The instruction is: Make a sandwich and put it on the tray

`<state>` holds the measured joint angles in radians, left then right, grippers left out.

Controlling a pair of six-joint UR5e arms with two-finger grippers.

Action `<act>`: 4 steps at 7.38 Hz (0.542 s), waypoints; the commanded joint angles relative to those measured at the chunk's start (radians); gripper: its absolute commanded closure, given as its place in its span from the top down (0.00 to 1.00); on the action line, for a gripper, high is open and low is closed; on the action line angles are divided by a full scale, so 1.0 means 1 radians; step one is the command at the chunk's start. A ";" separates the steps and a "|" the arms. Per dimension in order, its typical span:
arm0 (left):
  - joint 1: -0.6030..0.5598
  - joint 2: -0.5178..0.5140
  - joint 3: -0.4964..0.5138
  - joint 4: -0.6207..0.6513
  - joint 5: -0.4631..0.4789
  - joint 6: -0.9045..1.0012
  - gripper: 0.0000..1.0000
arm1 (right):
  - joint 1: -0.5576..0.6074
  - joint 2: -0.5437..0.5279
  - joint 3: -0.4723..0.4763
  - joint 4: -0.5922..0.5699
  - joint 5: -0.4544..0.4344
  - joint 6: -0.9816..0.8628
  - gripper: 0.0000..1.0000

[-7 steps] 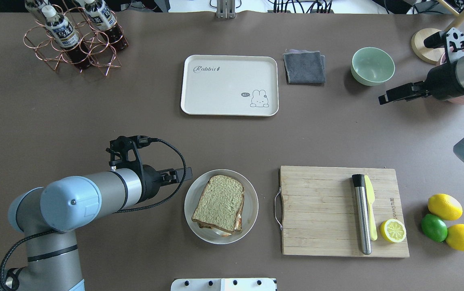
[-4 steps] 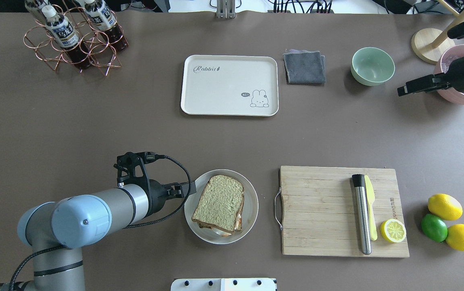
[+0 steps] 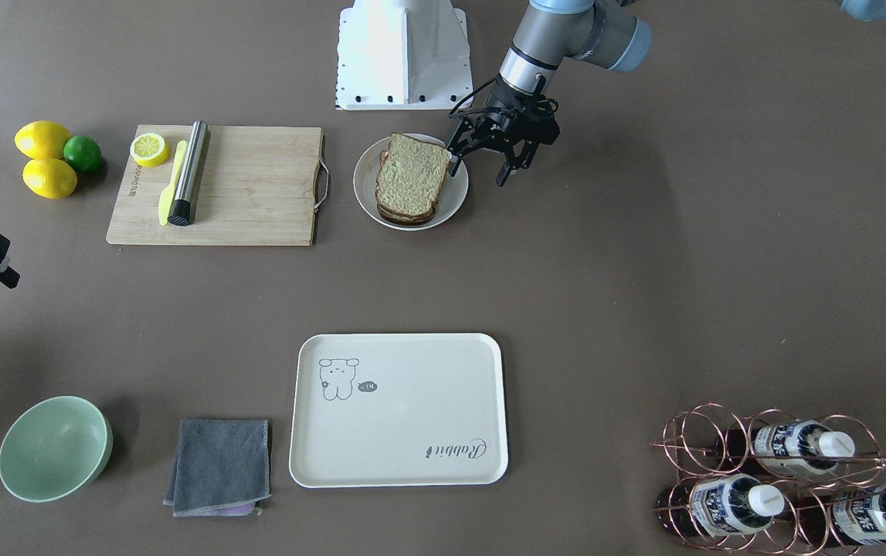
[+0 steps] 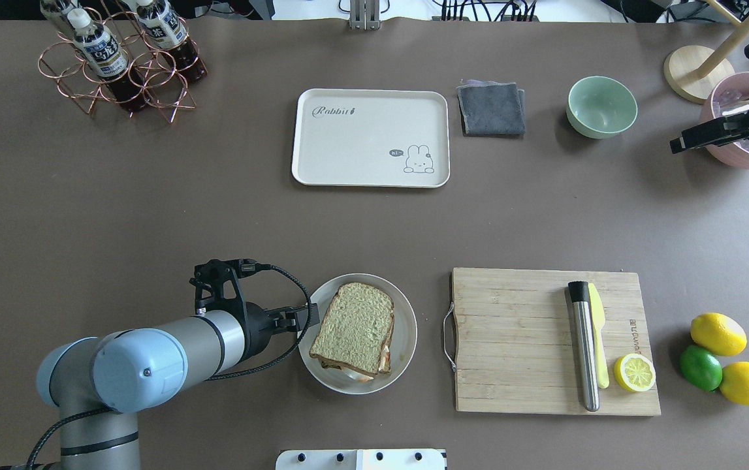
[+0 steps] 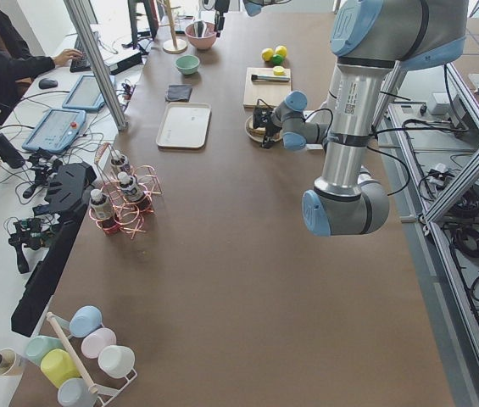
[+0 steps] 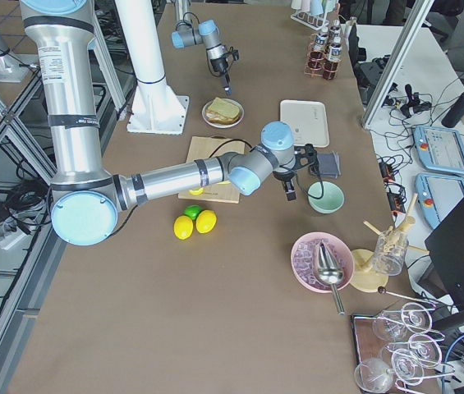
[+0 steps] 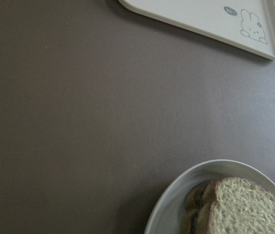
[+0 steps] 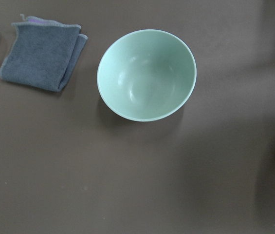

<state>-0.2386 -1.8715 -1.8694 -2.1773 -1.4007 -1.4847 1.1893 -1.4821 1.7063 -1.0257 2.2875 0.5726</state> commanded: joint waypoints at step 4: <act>0.024 -0.011 0.064 -0.078 -0.001 0.003 0.97 | 0.091 0.000 0.010 -0.331 0.098 -0.303 1.00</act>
<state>-0.2217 -1.8775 -1.8117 -2.2524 -1.4006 -1.4840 1.2567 -1.4786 1.7161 -1.2619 2.3717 0.3827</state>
